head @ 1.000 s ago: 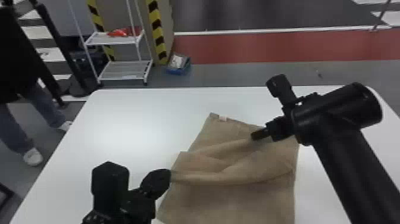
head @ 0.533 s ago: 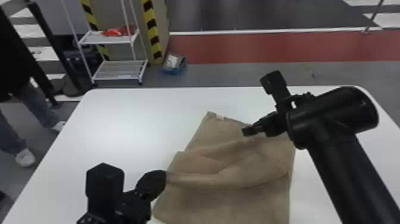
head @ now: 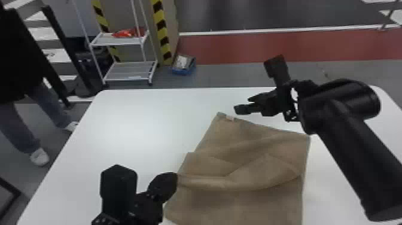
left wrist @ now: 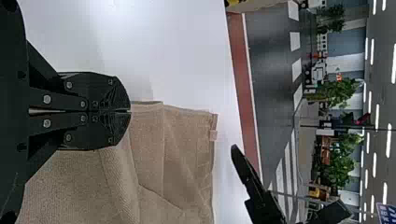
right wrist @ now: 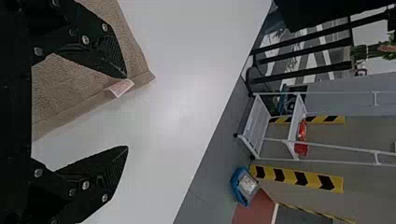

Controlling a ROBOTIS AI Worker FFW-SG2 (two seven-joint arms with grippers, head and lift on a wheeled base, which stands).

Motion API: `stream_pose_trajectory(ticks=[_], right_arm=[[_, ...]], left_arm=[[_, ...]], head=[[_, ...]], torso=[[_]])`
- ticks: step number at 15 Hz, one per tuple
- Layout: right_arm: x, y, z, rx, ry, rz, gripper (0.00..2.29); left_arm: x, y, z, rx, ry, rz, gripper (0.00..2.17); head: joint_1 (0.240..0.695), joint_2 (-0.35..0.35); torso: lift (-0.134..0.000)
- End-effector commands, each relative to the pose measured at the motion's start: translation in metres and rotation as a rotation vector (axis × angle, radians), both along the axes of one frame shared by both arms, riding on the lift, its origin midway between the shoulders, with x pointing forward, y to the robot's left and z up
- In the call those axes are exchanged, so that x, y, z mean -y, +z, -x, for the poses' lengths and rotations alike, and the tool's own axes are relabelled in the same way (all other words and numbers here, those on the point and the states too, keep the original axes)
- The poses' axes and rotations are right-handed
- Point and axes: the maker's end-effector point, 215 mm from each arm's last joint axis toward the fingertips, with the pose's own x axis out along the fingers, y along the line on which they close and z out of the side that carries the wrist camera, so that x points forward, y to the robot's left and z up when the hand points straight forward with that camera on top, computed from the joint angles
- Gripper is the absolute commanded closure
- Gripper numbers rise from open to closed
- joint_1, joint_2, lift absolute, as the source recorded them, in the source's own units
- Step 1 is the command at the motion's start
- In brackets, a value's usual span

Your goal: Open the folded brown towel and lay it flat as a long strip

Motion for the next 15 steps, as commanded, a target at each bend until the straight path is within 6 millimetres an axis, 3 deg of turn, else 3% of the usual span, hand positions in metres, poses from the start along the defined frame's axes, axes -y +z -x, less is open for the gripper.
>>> stream_pose_trajectory(ticks=[1,4,11,15], right_arm=[[-0.001,0.015,-0.022,0.021,0.007,-0.051,0.41],[0.002,0.013,-0.022,-0.014,0.006,-0.036,0.41],[0.006,-0.034,0.016,-0.208,0.023,0.102,0.44],[0.007,-0.037,0.024,-0.254,0.031,0.142,0.47]], left_arm=[[0.001,0.000,0.004,0.000,-0.002,0.002,1.45],[0.006,0.001,0.009,0.005,-0.008,0.008,1.45],[0.009,0.003,0.009,0.012,-0.013,0.011,1.45],[0.012,0.004,0.010,0.016,-0.017,0.014,1.45]], head=[[0.695,0.131],[0.695,0.129],[0.695,0.121],[0.695,0.117]], torso=[[-0.123],[-0.123],[-0.123],[-0.123]])
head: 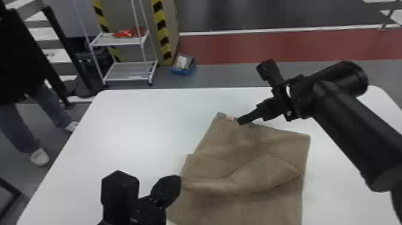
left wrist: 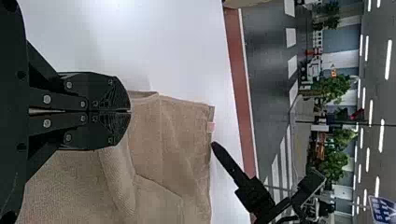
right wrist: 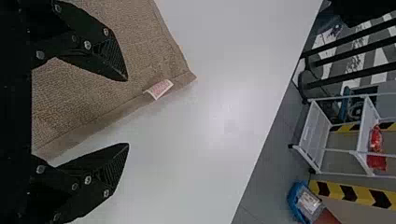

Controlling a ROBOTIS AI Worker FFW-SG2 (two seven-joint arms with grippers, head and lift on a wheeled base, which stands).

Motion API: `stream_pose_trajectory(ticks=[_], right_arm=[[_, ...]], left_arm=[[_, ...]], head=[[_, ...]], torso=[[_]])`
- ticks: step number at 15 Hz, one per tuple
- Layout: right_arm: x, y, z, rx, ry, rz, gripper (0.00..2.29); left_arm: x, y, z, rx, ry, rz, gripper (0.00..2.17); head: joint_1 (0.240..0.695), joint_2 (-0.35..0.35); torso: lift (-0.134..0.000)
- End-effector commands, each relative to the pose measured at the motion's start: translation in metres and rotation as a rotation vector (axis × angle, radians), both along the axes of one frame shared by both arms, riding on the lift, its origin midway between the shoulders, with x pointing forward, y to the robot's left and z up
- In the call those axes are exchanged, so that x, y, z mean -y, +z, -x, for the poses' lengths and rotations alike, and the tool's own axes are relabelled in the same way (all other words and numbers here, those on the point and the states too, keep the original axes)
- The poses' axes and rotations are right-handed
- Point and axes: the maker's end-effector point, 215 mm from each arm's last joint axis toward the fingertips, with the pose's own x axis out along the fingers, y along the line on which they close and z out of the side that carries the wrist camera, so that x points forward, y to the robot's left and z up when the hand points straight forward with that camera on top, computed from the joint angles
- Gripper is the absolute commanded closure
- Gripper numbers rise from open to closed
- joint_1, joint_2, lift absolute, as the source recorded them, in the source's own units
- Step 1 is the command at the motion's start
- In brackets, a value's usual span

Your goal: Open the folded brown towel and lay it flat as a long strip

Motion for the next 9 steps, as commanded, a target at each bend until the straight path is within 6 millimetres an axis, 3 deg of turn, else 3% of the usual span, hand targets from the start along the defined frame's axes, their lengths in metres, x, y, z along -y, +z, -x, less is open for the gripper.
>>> stream_pose_trajectory(ticks=[1,9], right_arm=[[0.000,-0.003,0.005,-0.019,0.009,0.022,0.47],[0.004,-0.010,0.017,-0.075,0.009,0.043,0.59]], left_arm=[[0.003,0.002,0.000,0.004,-0.004,0.004,1.45],[0.003,0.002,0.001,0.012,-0.002,0.000,1.45]], head=[[0.695,0.116],[0.695,0.113]], torso=[[-0.123],[-0.123]])
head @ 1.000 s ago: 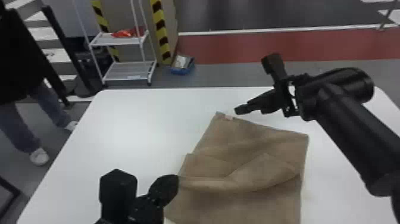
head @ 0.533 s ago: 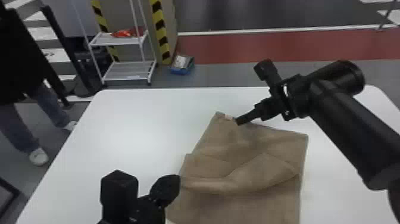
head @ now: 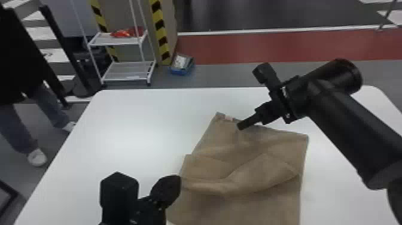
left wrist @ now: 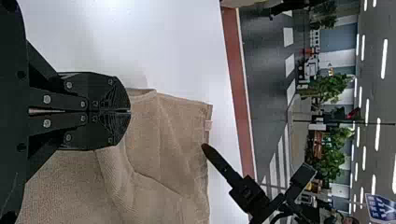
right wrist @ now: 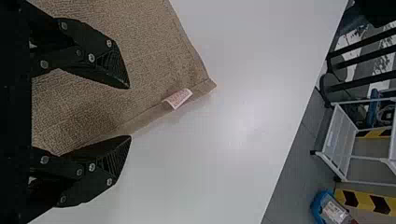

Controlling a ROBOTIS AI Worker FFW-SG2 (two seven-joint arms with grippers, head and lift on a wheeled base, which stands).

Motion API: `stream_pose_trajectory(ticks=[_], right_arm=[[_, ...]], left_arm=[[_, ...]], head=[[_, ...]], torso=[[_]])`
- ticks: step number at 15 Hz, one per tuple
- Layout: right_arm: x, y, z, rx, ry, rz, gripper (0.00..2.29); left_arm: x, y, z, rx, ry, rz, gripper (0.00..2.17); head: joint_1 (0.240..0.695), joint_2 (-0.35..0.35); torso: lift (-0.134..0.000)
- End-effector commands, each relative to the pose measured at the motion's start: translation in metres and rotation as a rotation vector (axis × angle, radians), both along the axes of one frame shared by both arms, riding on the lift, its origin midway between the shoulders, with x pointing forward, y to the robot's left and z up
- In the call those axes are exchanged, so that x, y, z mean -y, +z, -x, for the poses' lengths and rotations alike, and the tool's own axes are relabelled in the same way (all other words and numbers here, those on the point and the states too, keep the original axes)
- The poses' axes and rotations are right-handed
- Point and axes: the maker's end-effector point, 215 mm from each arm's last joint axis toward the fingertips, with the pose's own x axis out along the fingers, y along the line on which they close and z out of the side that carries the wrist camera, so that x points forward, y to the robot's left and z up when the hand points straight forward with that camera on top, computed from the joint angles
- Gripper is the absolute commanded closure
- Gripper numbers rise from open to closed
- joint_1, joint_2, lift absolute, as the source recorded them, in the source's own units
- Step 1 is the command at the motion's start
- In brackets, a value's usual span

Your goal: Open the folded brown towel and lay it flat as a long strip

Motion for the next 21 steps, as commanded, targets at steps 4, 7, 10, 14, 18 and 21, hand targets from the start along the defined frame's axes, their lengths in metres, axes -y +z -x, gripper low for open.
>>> stream_pose_trajectory(ticks=[4,7,10,14,18,21], right_arm=[[0.003,0.000,0.003,-0.015,0.004,0.007,0.74],[0.002,0.002,0.005,-0.027,0.004,-0.008,0.96],[-0.003,0.009,0.010,-0.054,-0.005,-0.048,1.12],[0.011,0.005,0.019,-0.094,-0.049,-0.037,1.02],[0.019,-0.016,0.027,-0.067,-0.030,0.051,0.39],[0.021,-0.015,0.024,-0.052,-0.017,0.088,0.67]], left_arm=[[-0.001,-0.001,-0.002,0.000,0.003,-0.001,1.45],[-0.001,-0.001,-0.003,0.002,0.003,-0.002,1.45],[-0.003,-0.001,-0.004,0.004,0.005,-0.004,1.45],[-0.002,-0.001,-0.004,0.004,0.005,-0.004,1.45],[0.002,0.000,-0.003,0.006,-0.003,-0.007,1.45],[0.002,-0.001,-0.003,0.005,-0.002,-0.007,1.45]], head=[[0.695,0.107],[0.695,0.109],[0.695,0.111],[0.695,0.111],[0.695,0.098],[0.695,0.090]], torso=[[-0.123],[-0.123],[-0.123],[-0.123],[-0.123],[-0.123]])
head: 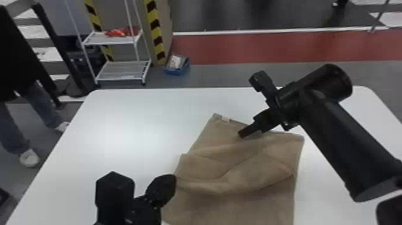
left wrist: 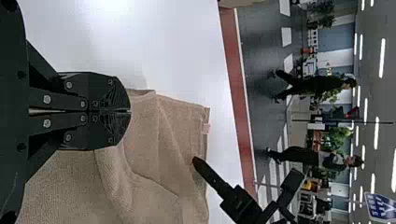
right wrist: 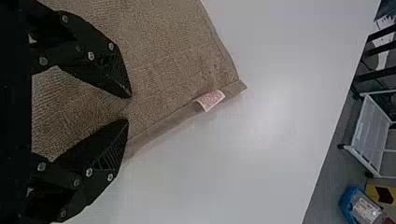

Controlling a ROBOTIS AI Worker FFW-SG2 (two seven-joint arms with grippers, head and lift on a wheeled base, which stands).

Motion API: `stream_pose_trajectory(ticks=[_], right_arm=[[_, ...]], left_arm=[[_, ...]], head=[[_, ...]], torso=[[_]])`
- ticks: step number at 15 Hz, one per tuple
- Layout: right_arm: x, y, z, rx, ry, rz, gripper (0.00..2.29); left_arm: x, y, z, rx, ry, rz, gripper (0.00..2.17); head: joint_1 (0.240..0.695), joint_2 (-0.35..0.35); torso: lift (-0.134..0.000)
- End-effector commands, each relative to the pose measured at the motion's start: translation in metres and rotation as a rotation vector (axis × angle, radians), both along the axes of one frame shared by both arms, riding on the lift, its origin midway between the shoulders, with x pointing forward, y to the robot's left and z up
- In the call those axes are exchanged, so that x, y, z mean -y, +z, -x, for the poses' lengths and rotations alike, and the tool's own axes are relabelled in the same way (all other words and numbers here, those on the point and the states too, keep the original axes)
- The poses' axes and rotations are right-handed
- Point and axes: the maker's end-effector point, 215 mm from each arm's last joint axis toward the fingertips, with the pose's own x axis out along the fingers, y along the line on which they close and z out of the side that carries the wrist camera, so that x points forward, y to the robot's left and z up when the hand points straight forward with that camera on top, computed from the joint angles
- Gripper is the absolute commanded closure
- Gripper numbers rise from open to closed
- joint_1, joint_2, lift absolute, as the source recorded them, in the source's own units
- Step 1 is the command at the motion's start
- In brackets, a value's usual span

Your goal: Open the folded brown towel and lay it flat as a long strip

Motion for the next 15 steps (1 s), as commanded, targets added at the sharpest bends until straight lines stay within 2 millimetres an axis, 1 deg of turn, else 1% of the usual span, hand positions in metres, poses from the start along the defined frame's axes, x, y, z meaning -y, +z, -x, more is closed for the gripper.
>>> stream_pose_trajectory(ticks=[1,2,3,4,5,7,10,13,15], right_arm=[[0.003,0.007,-0.006,0.011,0.002,0.014,1.02],[0.004,0.008,-0.007,0.013,0.003,0.017,1.44],[0.004,0.009,-0.008,0.015,0.002,0.018,1.51],[0.004,0.011,-0.009,0.016,0.003,0.013,1.51],[0.004,0.011,-0.008,0.013,0.002,0.014,1.69],[0.007,0.009,-0.006,0.004,0.000,0.021,1.72],[0.015,0.004,0.004,-0.038,-0.025,0.025,1.72],[0.004,0.012,0.021,-0.073,-0.048,-0.009,1.72],[-0.001,0.020,0.027,-0.081,-0.062,-0.032,1.72]], left_arm=[[-0.001,0.000,-0.001,0.001,0.002,-0.001,1.45],[-0.001,-0.001,-0.001,0.001,0.002,-0.002,1.45],[-0.002,-0.002,-0.002,-0.001,0.003,-0.002,1.45],[-0.001,-0.002,-0.002,-0.001,0.002,-0.002,1.45],[-0.002,-0.003,-0.003,-0.001,0.003,-0.004,1.45],[-0.001,-0.002,-0.004,0.000,0.000,-0.004,1.45],[-0.002,0.002,-0.005,0.008,-0.001,-0.006,1.45],[-0.002,0.011,-0.006,0.027,-0.001,-0.006,1.45],[-0.001,0.015,-0.008,0.035,-0.001,-0.005,1.45]], head=[[0.695,0.090],[0.695,0.088],[0.695,0.087],[0.695,0.086],[0.695,0.085],[0.695,0.085],[0.695,0.081],[0.695,0.078],[0.695,0.084]], torso=[[-0.123],[-0.123],[-0.123],[-0.123],[-0.123],[-0.123],[-0.123],[-0.123],[-0.123]])
